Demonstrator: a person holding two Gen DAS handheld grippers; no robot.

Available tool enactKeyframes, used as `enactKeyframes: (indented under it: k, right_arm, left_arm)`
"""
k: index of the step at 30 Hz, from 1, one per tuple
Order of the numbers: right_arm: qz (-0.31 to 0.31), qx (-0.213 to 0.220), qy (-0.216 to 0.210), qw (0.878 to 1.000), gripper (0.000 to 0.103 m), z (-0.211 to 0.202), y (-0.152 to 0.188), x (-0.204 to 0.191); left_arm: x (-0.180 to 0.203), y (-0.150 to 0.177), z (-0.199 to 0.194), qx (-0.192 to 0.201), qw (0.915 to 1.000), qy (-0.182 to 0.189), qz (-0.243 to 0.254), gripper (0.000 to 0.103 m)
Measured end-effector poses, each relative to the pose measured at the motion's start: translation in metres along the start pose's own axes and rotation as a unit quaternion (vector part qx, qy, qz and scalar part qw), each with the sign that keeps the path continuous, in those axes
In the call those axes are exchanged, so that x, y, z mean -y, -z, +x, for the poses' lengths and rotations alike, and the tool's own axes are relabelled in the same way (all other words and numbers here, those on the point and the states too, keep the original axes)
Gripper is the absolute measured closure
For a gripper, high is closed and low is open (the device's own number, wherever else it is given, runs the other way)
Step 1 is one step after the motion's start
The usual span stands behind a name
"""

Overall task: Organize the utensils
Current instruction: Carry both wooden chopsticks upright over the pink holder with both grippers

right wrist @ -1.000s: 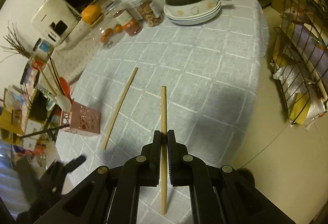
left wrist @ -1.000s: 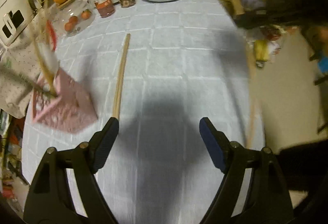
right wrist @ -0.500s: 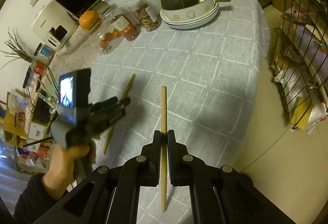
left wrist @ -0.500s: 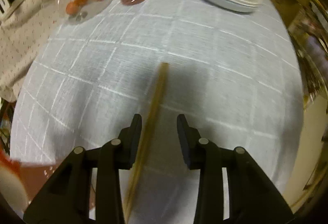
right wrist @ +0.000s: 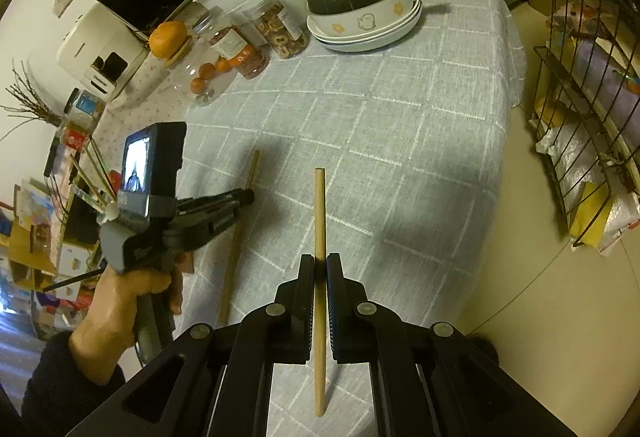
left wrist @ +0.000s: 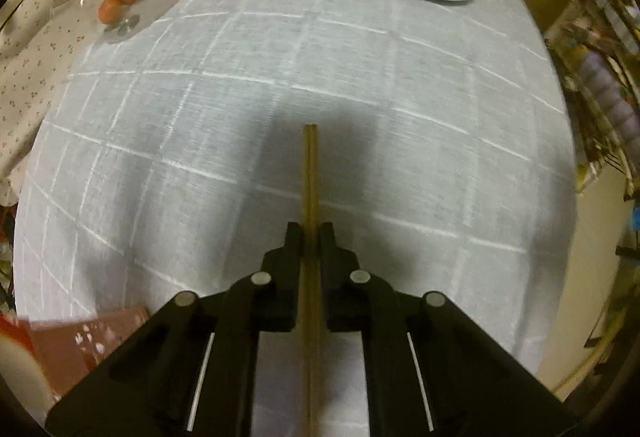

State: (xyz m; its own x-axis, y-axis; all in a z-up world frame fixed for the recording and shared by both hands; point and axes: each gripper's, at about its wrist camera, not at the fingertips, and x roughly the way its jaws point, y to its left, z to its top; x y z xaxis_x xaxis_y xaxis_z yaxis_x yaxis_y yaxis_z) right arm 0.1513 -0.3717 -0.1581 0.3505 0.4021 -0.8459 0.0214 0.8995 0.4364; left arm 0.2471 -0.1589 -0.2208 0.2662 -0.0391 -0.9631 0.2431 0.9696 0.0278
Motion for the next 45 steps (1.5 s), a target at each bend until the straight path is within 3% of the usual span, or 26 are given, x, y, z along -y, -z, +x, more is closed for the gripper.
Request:
enactKeyframes:
  k: [7,14,18,23,31,37,45]
  right_arm:
    - [0.010,0.030,0.003,0.999,0.097,-0.021,0.005,0.003]
    - [-0.034,0.081,-0.002,0.996,0.097,-0.055,0.017,-0.027]
    - [-0.071,0.111,0.010,0.991,0.097,-0.074,0.024,-0.052]
    - [-0.121,0.152,0.021,0.981,0.097,-0.100,0.023,-0.084]
    - [-0.147,0.188,0.008,0.971,0.097,-0.123,0.019,-0.118]
    - [-0.153,0.190,-0.015,0.970,0.097,-0.119,0.016,-0.146]
    - [-0.157,0.200,-0.034,0.967,0.097,-0.110,0.009,-0.180]
  left_arm:
    - [0.032,0.043,-0.064,0.057,0.9960,0.047,0.051,0.093]
    - [0.030,0.085,-0.133,0.132,0.9823,0.088,0.100,0.093]
    - [0.020,0.114,-0.185,0.191,0.9698,0.101,0.113,0.093]
    - [-0.009,0.129,-0.232,0.250,0.9558,0.121,0.096,0.093]
    - [-0.079,0.144,-0.304,0.360,0.9205,0.146,0.038,0.093]
    - [-0.126,0.140,-0.317,0.405,0.9083,0.106,-0.010,0.093]
    - [-0.158,0.131,-0.272,0.434,0.8970,0.061,-0.058,0.093]
